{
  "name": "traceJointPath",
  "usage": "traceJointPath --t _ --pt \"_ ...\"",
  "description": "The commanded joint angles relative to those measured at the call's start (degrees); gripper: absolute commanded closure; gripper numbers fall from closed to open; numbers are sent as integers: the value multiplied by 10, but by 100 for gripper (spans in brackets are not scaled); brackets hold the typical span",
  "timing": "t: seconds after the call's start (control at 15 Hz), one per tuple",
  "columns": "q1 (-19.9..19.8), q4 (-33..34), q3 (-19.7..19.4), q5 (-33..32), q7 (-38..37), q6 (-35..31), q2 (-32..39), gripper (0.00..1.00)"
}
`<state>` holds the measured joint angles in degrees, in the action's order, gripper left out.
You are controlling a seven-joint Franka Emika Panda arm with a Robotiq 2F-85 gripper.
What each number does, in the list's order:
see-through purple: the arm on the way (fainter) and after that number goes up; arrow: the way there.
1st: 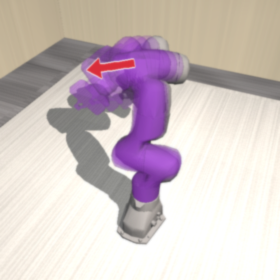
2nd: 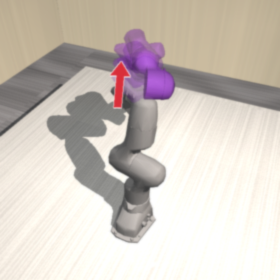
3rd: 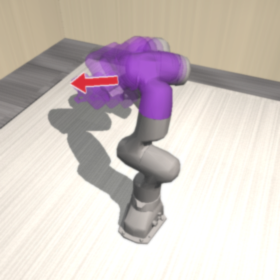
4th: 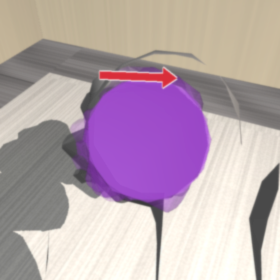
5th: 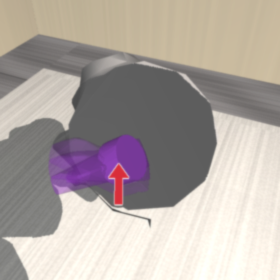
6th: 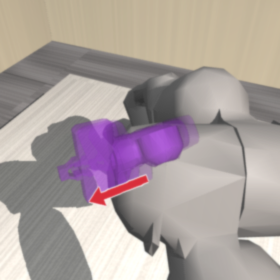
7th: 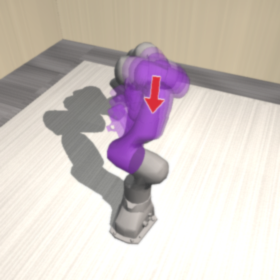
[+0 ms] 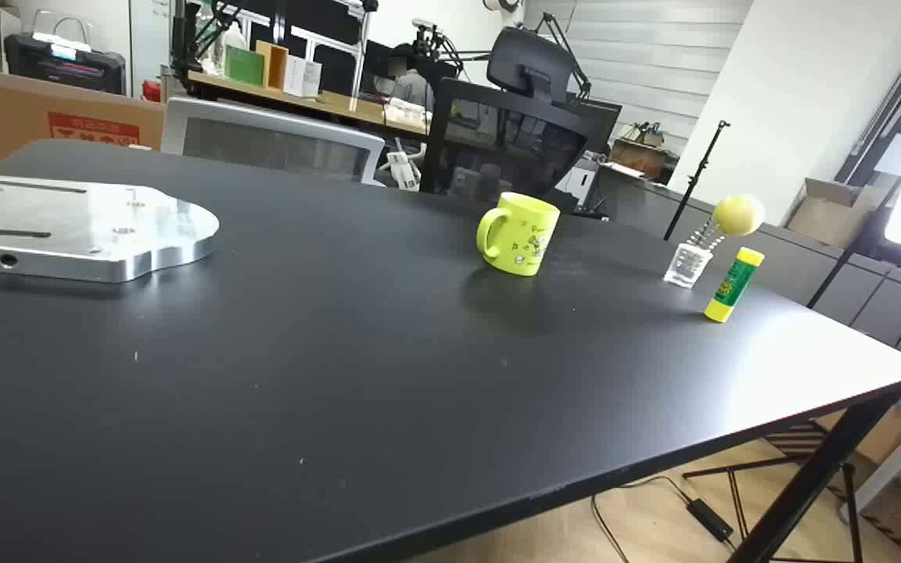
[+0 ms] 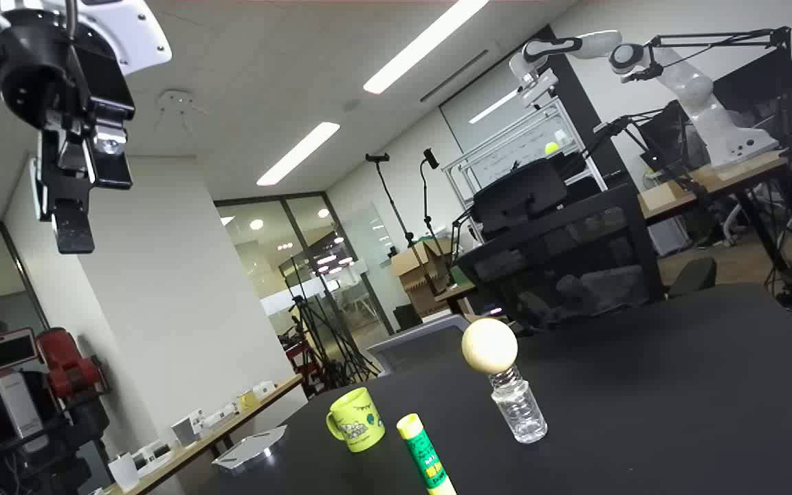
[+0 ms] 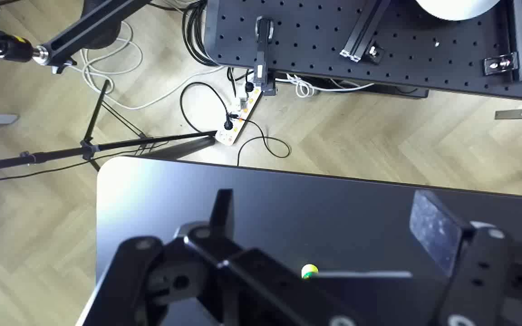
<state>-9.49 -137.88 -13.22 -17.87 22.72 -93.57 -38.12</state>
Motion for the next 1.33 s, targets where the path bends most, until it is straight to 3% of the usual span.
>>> traceJointPath --t 0.0,0.33,0.4,0.6,0.87,1.27 --pt "9 1 -7 -4 -4 1 0 0" --pt "9 2 -7 -4 -4 1 -2 0" --pt "19 -2 -14 -3 24 -9 -5 0" --pt "46 -2 -36 7 94 -64 19 0" --pt "66 9 -59 43 128 -162 93 0" --pt "67 29 -39 124 112 -316 241 0"
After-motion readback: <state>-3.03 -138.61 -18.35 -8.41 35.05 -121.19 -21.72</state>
